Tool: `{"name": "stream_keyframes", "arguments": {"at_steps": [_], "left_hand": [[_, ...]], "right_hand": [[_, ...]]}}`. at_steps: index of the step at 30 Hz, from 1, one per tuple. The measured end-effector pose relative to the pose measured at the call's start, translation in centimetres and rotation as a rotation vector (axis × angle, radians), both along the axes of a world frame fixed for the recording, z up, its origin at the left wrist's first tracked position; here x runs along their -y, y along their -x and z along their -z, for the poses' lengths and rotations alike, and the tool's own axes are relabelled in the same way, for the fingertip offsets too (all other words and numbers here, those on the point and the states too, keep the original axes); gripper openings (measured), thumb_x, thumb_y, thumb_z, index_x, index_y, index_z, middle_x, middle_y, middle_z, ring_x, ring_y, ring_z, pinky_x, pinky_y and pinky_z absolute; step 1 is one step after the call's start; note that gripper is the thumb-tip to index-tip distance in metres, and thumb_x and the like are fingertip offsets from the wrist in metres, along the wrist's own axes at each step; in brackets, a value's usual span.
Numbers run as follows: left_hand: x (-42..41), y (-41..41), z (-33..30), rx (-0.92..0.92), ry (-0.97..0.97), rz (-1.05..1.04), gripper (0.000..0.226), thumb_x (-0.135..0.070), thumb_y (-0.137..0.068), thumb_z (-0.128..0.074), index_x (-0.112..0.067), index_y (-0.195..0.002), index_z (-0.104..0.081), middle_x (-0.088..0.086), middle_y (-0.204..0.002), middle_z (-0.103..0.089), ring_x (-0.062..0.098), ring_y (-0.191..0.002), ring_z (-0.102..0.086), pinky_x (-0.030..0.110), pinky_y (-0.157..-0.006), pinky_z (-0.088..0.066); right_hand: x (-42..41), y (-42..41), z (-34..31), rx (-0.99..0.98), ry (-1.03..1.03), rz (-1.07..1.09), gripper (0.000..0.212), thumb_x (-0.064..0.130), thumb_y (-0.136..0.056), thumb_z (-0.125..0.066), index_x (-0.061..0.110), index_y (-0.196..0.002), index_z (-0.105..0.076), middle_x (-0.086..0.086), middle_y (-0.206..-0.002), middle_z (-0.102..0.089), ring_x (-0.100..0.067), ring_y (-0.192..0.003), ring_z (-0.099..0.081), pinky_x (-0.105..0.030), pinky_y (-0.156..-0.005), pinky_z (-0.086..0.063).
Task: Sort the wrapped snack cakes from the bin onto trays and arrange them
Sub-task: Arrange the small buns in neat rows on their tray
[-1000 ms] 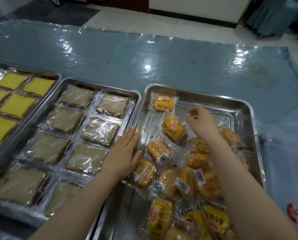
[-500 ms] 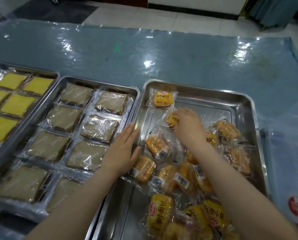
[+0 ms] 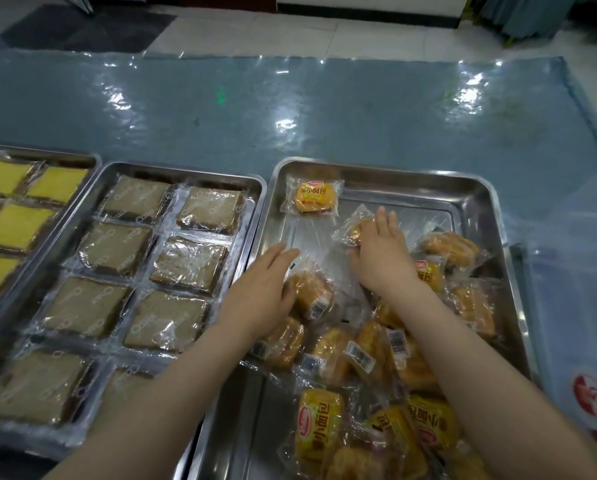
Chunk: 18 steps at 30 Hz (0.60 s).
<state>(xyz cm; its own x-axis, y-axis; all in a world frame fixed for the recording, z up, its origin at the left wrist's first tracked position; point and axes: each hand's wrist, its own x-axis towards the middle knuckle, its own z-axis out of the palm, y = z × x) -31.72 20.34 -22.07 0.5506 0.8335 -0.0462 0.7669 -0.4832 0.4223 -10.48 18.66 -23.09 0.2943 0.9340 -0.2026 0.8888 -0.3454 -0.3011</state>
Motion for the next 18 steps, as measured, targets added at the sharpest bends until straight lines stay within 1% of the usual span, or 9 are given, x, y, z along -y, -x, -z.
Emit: {"name": "stream_keyframes", "arguments": {"at_steps": [2, 3, 5, 8, 11, 12, 14, 16, 18], "left_hand": [[0.5, -0.9, 0.0, 0.038, 0.038, 0.107, 0.041, -0.025, -0.093, -0.048, -0.026, -0.134, -0.046, -0.006, -0.140, -0.046, 0.013, -0.124, -0.044, 0.030, -0.099, -0.038], [0.7, -1.1, 0.1, 0.033, 0.036, 0.156, 0.036, -0.026, -0.093, -0.048, -0.026, -0.129, -0.052, -0.008, -0.133, -0.051, 0.012, -0.119, -0.047, 0.030, -0.097, -0.041], [1.1, -1.1, 0.5, 0.009, 0.010, 0.213, 0.033, -0.026, -0.092, -0.048, -0.028, -0.123, -0.057, -0.010, -0.130, -0.052, 0.011, -0.117, -0.047, 0.033, -0.094, -0.045], [1.1, -1.0, 1.2, -0.026, 0.019, 0.220, 0.040, -0.029, -0.090, -0.051, -0.030, -0.130, -0.052, -0.008, -0.137, -0.047, 0.014, -0.122, -0.044, 0.035, -0.097, -0.045], [0.7, -1.4, 1.4, -0.049, 0.067, 0.199, 0.049, -0.041, -0.089, -0.052, -0.033, -0.136, -0.042, -0.006, -0.142, -0.042, 0.016, -0.126, -0.042, 0.032, -0.101, -0.038], [0.6, -1.5, 1.4, -0.044, 0.085, 0.185, 0.050, -0.045, -0.089, -0.052, -0.033, -0.137, -0.040, -0.007, -0.142, -0.043, 0.016, -0.126, -0.042, 0.032, -0.101, -0.037], [0.4, -1.6, 1.5, -0.010, 0.108, 0.146, 0.051, -0.050, -0.088, -0.051, -0.034, -0.135, -0.040, -0.009, -0.137, -0.047, 0.015, -0.121, -0.046, 0.030, -0.097, -0.038], [0.3, -1.8, 1.6, 0.024, 0.137, 0.103, 0.053, -0.055, -0.086, -0.050, -0.033, -0.133, -0.041, -0.010, -0.133, -0.050, 0.012, -0.115, -0.050, 0.026, -0.091, -0.037], [0.4, -2.0, 1.4, 0.049, 0.195, 0.067, 0.062, -0.064, -0.079, -0.051, -0.034, -0.132, -0.040, -0.011, -0.129, -0.052, 0.009, -0.108, -0.051, 0.023, -0.086, -0.037]], "right_hand": [[0.3, 0.1, 0.0, 0.047, -0.072, -0.033, 0.050, 0.029, -0.097, -0.047, 0.010, -0.142, -0.035, -0.015, -0.159, -0.012, -0.031, -0.147, -0.006, -0.045, -0.118, -0.014], [0.6, 0.2, 0.0, 0.052, -0.086, -0.045, 0.051, 0.030, -0.096, -0.048, 0.010, -0.142, -0.036, -0.014, -0.157, -0.020, -0.031, -0.145, -0.013, -0.044, -0.117, -0.018], [0.8, 0.3, 0.3, 0.060, -0.063, -0.070, 0.056, 0.031, -0.095, -0.049, 0.008, -0.144, -0.034, -0.012, -0.154, -0.028, -0.030, -0.143, -0.019, -0.042, -0.116, -0.019], [-0.1, -0.3, 0.7, 0.054, -0.043, -0.100, 0.060, 0.030, -0.094, -0.051, 0.006, -0.146, -0.032, -0.012, -0.155, -0.026, -0.031, -0.143, -0.017, -0.039, -0.117, -0.015], [-1.9, -1.2, 0.8, 0.004, -0.055, -0.125, 0.061, 0.027, -0.095, -0.051, 0.007, -0.147, -0.029, -0.011, -0.158, -0.021, -0.028, -0.146, -0.011, -0.036, -0.118, -0.008], [-2.6, -1.5, 0.9, -0.016, -0.054, -0.124, 0.060, 0.026, -0.095, -0.052, 0.008, -0.148, -0.029, -0.010, -0.158, -0.019, -0.027, -0.147, -0.009, -0.036, -0.117, -0.008], [-3.9, -2.2, 1.0, -0.061, -0.065, -0.105, 0.057, 0.023, -0.094, -0.054, 0.010, -0.145, -0.034, -0.008, -0.157, -0.022, -0.027, -0.147, -0.010, -0.037, -0.117, -0.012], [-4.7, -2.7, 1.0, -0.095, -0.093, -0.080, 0.050, 0.021, -0.092, -0.057, 0.010, -0.138, -0.042, -0.008, -0.152, -0.033, -0.027, -0.144, -0.018, -0.038, -0.117, -0.017], [-5.0, -3.1, 0.9, -0.105, -0.101, -0.071, 0.048, 0.021, -0.091, -0.057, 0.011, -0.137, -0.044, -0.008, -0.150, -0.036, -0.027, -0.143, -0.021, -0.039, -0.117, -0.019]]}}
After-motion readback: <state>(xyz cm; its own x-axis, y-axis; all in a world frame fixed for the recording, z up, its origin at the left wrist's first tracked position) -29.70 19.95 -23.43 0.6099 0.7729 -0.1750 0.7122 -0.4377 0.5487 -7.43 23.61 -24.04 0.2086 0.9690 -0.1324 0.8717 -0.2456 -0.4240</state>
